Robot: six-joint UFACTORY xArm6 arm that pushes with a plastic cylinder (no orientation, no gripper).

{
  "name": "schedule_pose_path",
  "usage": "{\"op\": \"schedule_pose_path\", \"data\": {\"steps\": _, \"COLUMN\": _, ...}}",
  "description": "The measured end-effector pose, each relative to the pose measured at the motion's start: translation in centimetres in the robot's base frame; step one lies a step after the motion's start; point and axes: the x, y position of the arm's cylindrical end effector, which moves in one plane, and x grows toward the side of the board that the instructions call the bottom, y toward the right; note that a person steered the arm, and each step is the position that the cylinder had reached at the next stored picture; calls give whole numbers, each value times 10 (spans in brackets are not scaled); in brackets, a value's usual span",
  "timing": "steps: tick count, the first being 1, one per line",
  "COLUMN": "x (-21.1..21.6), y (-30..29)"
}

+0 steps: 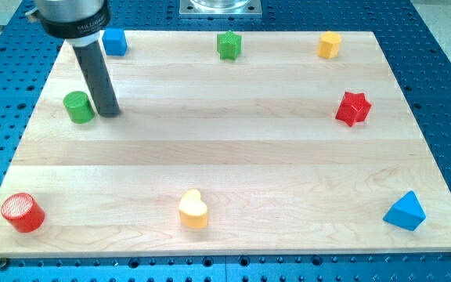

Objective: Push the green circle towards the left center of the board

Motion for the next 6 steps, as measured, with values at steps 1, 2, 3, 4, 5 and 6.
{"op": "schedule_pose_path", "data": {"steps": 1, "x": 14, "y": -1}}
{"op": "schedule_pose_path", "data": {"steps": 2, "x": -30, "y": 3}}
{"op": "schedule_pose_path", "data": {"steps": 3, "x": -32, "y": -22}}
{"op": "schedule_pose_path", "data": {"steps": 4, "x": -28, "y": -51}}
{"op": "schedule_pose_path", "data": {"steps": 5, "x": -23, "y": -47}}
{"op": "schedule_pose_path", "data": {"steps": 6, "x": -28, "y": 25}}
